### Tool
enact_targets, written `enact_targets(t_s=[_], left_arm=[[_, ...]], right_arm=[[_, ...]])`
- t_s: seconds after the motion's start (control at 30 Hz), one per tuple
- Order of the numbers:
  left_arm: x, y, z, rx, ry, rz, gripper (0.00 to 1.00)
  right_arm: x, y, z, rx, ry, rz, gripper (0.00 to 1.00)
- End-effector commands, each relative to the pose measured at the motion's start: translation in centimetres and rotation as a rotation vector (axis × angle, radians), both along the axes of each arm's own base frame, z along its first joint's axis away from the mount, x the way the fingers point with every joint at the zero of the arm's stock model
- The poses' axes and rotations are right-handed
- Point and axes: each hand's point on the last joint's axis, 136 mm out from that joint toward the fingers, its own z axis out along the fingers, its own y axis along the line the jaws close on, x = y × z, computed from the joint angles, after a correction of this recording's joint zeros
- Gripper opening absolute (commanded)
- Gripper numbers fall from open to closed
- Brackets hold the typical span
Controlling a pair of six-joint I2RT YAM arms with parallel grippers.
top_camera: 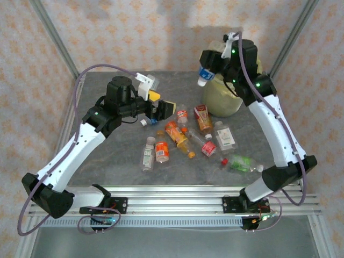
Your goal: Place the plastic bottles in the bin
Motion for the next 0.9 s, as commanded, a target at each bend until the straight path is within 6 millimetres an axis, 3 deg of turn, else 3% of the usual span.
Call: enact_targets(t_s=[0.0,0.17,0.37,0.73,0.87], left_arm=[[0.6,0.8,-0.5,0.013,0.030,0.078,1.00],[0.8,0.9,-1.5,0.014,0.064,0.096,1.00],[0.7,1.3,-2.3,0.027,0.080,0.115,1.00],[1.4,1.4,-3.5,0.049,0.117,0.142,1.00],[1.8,1.6,-4.2,0.066,0.139,0.167,1.00]], right_arm=[[2.8,-4.3,-1.0,-0.199,0.011,-0.235,0.35],[7.1,-7.8,-2.1,-0.398,0.059,-0.412,0.35],[10.7,-10.9,-4.7,-0.527,0.150,-0.479,0.38],[12.5,-15.2,-12.0,-0.598,0.337,-0.466,0.42],[12.7,-15.7,-14.7,-0.609,0.403,-0.439,0.45]])
